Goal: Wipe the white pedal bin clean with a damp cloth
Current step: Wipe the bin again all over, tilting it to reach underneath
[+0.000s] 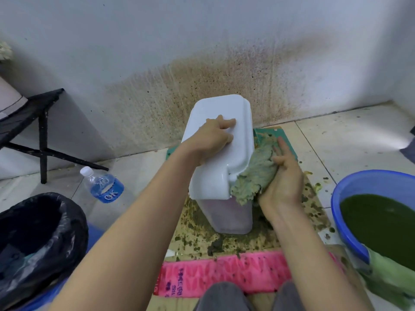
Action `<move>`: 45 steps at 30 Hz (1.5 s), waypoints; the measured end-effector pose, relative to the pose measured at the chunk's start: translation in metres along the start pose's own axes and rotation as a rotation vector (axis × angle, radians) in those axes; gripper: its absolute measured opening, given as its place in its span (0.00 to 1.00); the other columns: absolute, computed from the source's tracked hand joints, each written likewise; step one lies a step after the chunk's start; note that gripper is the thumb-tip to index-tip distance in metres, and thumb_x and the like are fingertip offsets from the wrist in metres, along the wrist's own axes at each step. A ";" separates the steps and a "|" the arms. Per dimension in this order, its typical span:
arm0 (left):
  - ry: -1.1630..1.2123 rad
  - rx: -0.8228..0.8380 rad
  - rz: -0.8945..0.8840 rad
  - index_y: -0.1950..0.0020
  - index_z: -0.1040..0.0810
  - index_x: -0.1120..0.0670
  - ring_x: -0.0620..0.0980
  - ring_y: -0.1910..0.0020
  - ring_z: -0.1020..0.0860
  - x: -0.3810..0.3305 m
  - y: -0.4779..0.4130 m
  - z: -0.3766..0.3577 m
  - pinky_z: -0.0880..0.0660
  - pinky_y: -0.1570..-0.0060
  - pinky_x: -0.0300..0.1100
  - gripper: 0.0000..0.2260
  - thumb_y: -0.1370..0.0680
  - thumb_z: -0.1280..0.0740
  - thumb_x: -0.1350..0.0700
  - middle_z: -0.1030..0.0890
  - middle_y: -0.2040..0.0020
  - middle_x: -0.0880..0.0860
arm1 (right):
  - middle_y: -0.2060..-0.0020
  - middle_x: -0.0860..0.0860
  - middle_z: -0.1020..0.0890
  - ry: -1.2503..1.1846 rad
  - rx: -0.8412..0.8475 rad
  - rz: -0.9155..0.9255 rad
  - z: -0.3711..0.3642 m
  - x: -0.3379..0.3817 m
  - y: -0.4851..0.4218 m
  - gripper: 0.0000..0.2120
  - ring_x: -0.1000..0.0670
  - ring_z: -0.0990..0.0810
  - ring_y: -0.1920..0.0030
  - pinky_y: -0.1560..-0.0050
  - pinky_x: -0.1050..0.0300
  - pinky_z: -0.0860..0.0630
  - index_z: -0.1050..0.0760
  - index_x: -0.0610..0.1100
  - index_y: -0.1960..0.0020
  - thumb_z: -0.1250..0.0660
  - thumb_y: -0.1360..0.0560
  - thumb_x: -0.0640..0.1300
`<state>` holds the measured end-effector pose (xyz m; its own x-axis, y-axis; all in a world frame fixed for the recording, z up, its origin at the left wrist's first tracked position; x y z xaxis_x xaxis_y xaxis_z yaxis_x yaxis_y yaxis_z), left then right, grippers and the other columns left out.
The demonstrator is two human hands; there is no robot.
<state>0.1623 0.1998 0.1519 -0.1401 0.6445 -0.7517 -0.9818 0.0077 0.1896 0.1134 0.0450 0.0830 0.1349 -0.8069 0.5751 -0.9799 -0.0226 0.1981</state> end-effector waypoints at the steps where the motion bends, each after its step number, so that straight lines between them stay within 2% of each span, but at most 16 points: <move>1: -0.004 -0.011 0.013 0.23 0.32 0.46 0.48 0.19 0.54 0.000 -0.001 0.001 0.48 0.22 0.55 0.25 0.19 0.39 0.63 0.49 0.18 0.47 | 0.34 0.50 0.24 0.057 0.057 -0.010 -0.006 0.000 0.002 0.29 0.48 0.20 0.40 0.48 0.50 0.19 0.33 0.51 0.27 0.43 0.26 0.34; 4: 0.030 -0.026 0.024 0.23 0.32 0.47 0.48 0.19 0.52 0.005 0.000 0.007 0.45 0.23 0.55 0.24 0.18 0.39 0.62 0.49 0.18 0.46 | 0.33 0.46 0.25 0.324 0.207 -0.040 -0.013 -0.012 0.011 0.38 0.43 0.21 0.38 0.39 0.42 0.23 0.36 0.55 0.26 0.36 0.34 0.33; 6: 0.033 -0.032 0.016 0.23 0.32 0.46 0.49 0.19 0.53 0.005 0.000 0.007 0.46 0.23 0.57 0.24 0.18 0.39 0.62 0.49 0.18 0.47 | 0.31 0.45 0.27 0.441 0.232 -0.011 -0.012 -0.016 0.014 0.40 0.44 0.24 0.35 0.35 0.38 0.27 0.38 0.56 0.26 0.31 0.34 0.36; 9: -0.029 -0.041 0.013 0.22 0.34 0.46 0.52 0.19 0.58 0.004 0.000 0.004 0.52 0.23 0.61 0.25 0.18 0.40 0.61 0.50 0.17 0.47 | 0.28 0.49 0.33 0.649 0.255 0.070 -0.014 -0.015 0.014 0.42 0.46 0.28 0.31 0.33 0.39 0.29 0.41 0.58 0.26 0.26 0.35 0.44; 13: -0.102 -0.042 -0.018 0.21 0.36 0.47 0.52 0.19 0.61 0.004 -0.002 0.002 0.56 0.22 0.61 0.24 0.17 0.42 0.60 0.50 0.17 0.49 | 0.31 0.53 0.30 0.795 0.225 0.120 -0.011 -0.015 0.011 0.42 0.51 0.28 0.33 0.34 0.45 0.28 0.41 0.62 0.29 0.23 0.37 0.53; 15: -0.099 -0.045 -0.027 0.21 0.36 0.47 0.52 0.19 0.60 0.005 -0.003 0.002 0.56 0.22 0.60 0.23 0.16 0.42 0.60 0.49 0.17 0.48 | 0.32 0.57 0.30 0.800 0.241 0.115 -0.008 -0.014 0.006 0.41 0.56 0.27 0.35 0.36 0.48 0.27 0.40 0.61 0.28 0.23 0.35 0.52; 19: -0.103 -0.056 -0.035 0.21 0.35 0.49 0.52 0.19 0.60 0.003 0.000 0.001 0.58 0.22 0.60 0.23 0.17 0.42 0.61 0.48 0.18 0.49 | 0.31 0.49 0.29 0.642 0.267 0.019 -0.001 -0.016 -0.003 0.39 0.48 0.24 0.35 0.34 0.41 0.27 0.37 0.63 0.31 0.23 0.34 0.43; 25: -0.124 -0.077 -0.045 0.21 0.36 0.51 0.51 0.19 0.60 -0.001 0.003 -0.001 0.60 0.22 0.57 0.24 0.17 0.44 0.63 0.48 0.17 0.51 | 0.34 0.46 0.24 0.582 0.225 -0.028 0.000 -0.020 -0.013 0.33 0.42 0.24 0.35 0.34 0.34 0.30 0.32 0.70 0.39 0.26 0.39 0.48; 29: -0.155 -0.114 -0.052 0.21 0.37 0.52 0.53 0.19 0.58 -0.004 0.006 -0.003 0.65 0.23 0.57 0.24 0.17 0.45 0.64 0.47 0.18 0.53 | 0.31 0.45 0.27 0.596 0.162 0.032 0.002 -0.018 -0.018 0.32 0.43 0.25 0.34 0.34 0.35 0.28 0.35 0.66 0.33 0.30 0.34 0.51; 32: -0.159 -0.128 -0.063 0.21 0.36 0.53 0.54 0.19 0.58 -0.004 0.007 -0.004 0.66 0.23 0.56 0.25 0.18 0.45 0.65 0.46 0.18 0.53 | 0.30 0.55 0.32 0.695 0.130 0.162 -0.004 -0.013 -0.021 0.30 0.53 0.28 0.33 0.31 0.40 0.31 0.39 0.59 0.27 0.33 0.27 0.52; 34: -0.141 -0.131 -0.064 0.21 0.36 0.53 0.54 0.19 0.57 -0.004 0.006 -0.003 0.64 0.23 0.57 0.25 0.19 0.45 0.66 0.45 0.18 0.54 | 0.33 0.59 0.33 0.730 0.135 0.195 -0.008 -0.012 -0.022 0.27 0.61 0.29 0.37 0.31 0.45 0.30 0.40 0.59 0.27 0.34 0.23 0.50; 36: -0.123 -0.130 -0.068 0.22 0.35 0.54 0.53 0.19 0.56 -0.005 0.006 -0.003 0.61 0.22 0.58 0.26 0.19 0.45 0.67 0.44 0.18 0.54 | 0.32 0.55 0.30 0.689 0.171 0.089 -0.003 -0.018 -0.020 0.29 0.55 0.25 0.37 0.34 0.44 0.28 0.40 0.62 0.29 0.32 0.26 0.54; 38: -0.104 -0.130 -0.073 0.22 0.34 0.54 0.53 0.19 0.56 -0.005 0.007 -0.004 0.60 0.22 0.58 0.26 0.20 0.45 0.67 0.43 0.19 0.53 | 0.33 0.48 0.27 0.556 0.243 -0.049 0.005 -0.026 -0.014 0.37 0.49 0.22 0.38 0.39 0.44 0.24 0.41 0.61 0.27 0.29 0.33 0.55; 41: -0.090 -0.128 -0.082 0.22 0.34 0.54 0.53 0.19 0.55 -0.006 0.007 -0.004 0.61 0.22 0.58 0.27 0.21 0.45 0.68 0.43 0.19 0.54 | 0.41 0.47 0.21 0.618 0.341 -0.088 0.006 -0.030 0.000 0.48 0.52 0.20 0.49 0.52 0.55 0.23 0.49 0.62 0.24 0.29 0.39 0.50; 43: -0.111 -0.119 -0.084 0.22 0.34 0.54 0.54 0.19 0.55 -0.009 0.008 -0.005 0.61 0.23 0.59 0.27 0.21 0.46 0.69 0.44 0.18 0.54 | 0.31 0.44 0.29 0.717 0.303 -0.048 0.004 -0.030 0.003 0.50 0.46 0.23 0.39 0.43 0.49 0.25 0.53 0.64 0.24 0.28 0.37 0.50; 45: -0.126 -0.115 -0.089 0.21 0.35 0.55 0.55 0.19 0.56 -0.011 0.009 -0.006 0.62 0.23 0.59 0.27 0.21 0.46 0.68 0.44 0.18 0.55 | 0.24 0.50 0.41 0.789 0.256 0.023 0.001 -0.029 0.005 0.48 0.46 0.35 0.28 0.36 0.49 0.32 0.54 0.63 0.24 0.27 0.33 0.52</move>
<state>0.1541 0.1887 0.1582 -0.0421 0.7357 -0.6759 -0.9988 -0.0139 0.0472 0.1048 0.0674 0.0669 0.0845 -0.1594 0.9836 -0.9739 -0.2217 0.0477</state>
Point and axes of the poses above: each hand's wrist, its own y-axis away from the middle knuckle, its own z-axis out of the back of the hand, x = y × z, the point moved 7 cm from there along -y, towards the middle knuckle
